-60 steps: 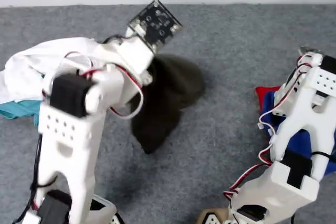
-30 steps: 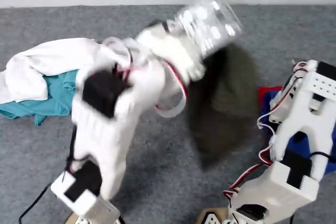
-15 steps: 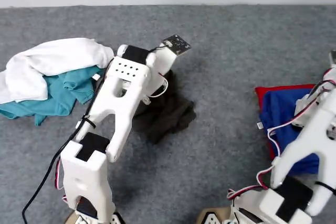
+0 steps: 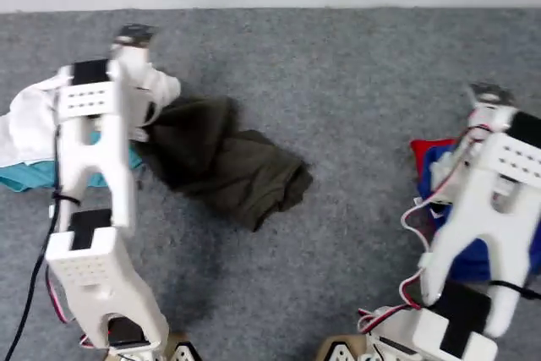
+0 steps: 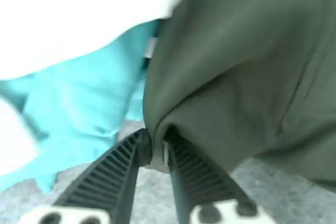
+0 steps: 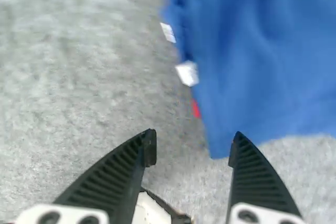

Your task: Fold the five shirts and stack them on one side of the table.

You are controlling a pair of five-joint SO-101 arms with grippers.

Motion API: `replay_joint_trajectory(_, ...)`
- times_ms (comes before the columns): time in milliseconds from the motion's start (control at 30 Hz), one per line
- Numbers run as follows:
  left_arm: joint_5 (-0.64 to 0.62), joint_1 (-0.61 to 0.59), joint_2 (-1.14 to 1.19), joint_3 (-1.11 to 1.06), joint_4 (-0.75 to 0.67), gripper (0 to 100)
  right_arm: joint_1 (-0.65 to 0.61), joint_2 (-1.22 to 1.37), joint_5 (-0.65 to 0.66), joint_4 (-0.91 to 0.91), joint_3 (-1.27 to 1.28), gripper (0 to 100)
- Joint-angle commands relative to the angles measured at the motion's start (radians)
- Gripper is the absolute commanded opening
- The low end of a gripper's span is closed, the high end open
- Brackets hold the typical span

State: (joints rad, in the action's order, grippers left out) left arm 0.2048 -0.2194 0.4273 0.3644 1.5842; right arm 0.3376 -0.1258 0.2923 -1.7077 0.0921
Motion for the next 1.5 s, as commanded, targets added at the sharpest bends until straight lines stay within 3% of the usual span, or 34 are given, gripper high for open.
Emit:
replay_joint_trajectory(0, -0.055, -0.028, -0.020, 0.038, -0.008, 6, -0.134, -0.031, 0.005, 0.056, 0.000, 23.1)
replay_joint_trajectory(100, -0.140, -0.038, -0.012, 0.038, -0.021, 8, -0.265, -0.031, 0.003, 0.142, 0.002, 23.1)
replay_joint_trajectory(333, -0.146, -0.078, -0.011, 0.033, -0.021, 8, -0.567, -0.027, 0.002, 0.367, 0.002, 23.1)
replay_joint_trajectory(500, -0.146, -0.100, -0.014, 0.033, 0.011, 8, -0.671, 0.084, -0.109, 0.478, -0.002, 23.1)
replay_joint_trajectory(900, -0.146, -0.097, -0.009, 0.030, 0.020, 8, -0.750, 0.461, -0.115, 0.526, -0.109, 22.3)
replay_joint_trajectory(1067, -0.146, -0.095, -0.008, 0.030, 0.020, 8, -0.750, 0.539, -0.120, 0.530, -0.169, 11.7)
replay_joint_trajectory(1300, -0.143, -0.084, -0.008, -0.033, 0.008, 8, -0.734, 0.541, -0.114, 0.515, -0.206, 0.5)
replay_joint_trajectory(1467, -0.141, -0.041, -0.009, -0.134, -0.060, 8, -0.674, 0.435, -0.058, 0.472, -0.207, 0.9)
